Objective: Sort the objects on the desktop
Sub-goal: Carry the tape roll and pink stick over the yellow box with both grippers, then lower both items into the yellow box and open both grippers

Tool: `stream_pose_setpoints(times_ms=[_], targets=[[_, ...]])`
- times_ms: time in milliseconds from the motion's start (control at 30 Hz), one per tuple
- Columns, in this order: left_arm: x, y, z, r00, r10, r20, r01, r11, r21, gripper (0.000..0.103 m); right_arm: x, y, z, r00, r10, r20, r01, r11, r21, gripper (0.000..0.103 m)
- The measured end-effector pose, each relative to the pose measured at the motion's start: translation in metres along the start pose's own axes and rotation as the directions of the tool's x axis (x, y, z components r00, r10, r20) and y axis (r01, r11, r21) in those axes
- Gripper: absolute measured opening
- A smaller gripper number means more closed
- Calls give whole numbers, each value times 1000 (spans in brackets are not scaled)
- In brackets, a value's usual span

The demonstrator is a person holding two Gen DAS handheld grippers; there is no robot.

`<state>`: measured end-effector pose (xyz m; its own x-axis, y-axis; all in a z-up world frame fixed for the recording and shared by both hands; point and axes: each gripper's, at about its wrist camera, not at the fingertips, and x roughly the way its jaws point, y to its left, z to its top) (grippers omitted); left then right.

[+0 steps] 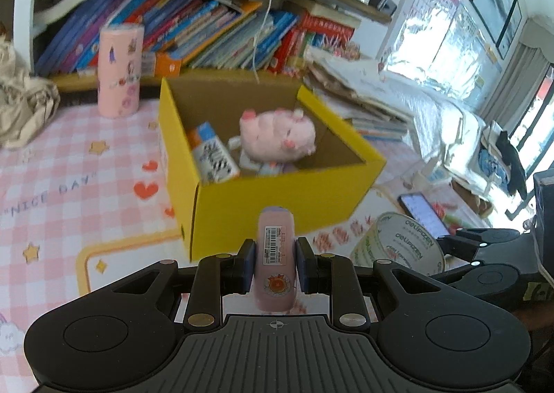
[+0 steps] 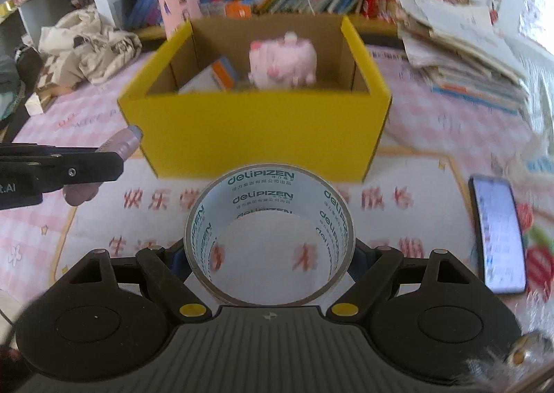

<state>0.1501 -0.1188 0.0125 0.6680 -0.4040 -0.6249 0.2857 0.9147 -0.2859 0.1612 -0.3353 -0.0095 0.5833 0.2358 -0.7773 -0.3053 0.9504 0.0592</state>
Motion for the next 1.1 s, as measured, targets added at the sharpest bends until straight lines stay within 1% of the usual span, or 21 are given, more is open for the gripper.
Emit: stream_pose_setpoints(times_ms=[167, 367, 533, 633, 700, 833, 933, 1100], targets=[[-1, -11, 22, 996, 29, 81, -29, 1000, 7, 23, -10, -10, 28, 995, 49, 85, -45, 998, -54, 82], [5, -17, 47, 985, 81, 154, -86, 996, 24, 23, -16, -21, 65, 978, 96, 186, -75, 991, -113, 82], [21, -11, 69, 972, 143, 188, -149, 989, 15, 23, -3, -25, 94, 968, 109, 225, -72, 983, -167, 82], [33, -8, 81, 966, 167, 196, -177, 984, 32, 23, 12, -22, 111, 964, 116, 240, -65, 975, -211, 82], [44, -6, 91, 965, 180, 193, -193, 980, 49, 23, 22, -18, 121, 961, 117, 251, -56, 970, -238, 82], [69, 2, 100, 965, 210, 154, -223, 972, 76, 23, 55, -6, 138, 965, 105, 241, -19, 942, -334, 82], [86, 8, 100, 967, 231, 112, -242, 965, 98, 23, 80, 2, 142, 975, 101, 199, -9, 910, -415, 82], [110, 17, 96, 967, 250, 48, -254, 959, 123, 23, 110, 14, 136, 986, 102, 130, -18, 848, -529, 82]])
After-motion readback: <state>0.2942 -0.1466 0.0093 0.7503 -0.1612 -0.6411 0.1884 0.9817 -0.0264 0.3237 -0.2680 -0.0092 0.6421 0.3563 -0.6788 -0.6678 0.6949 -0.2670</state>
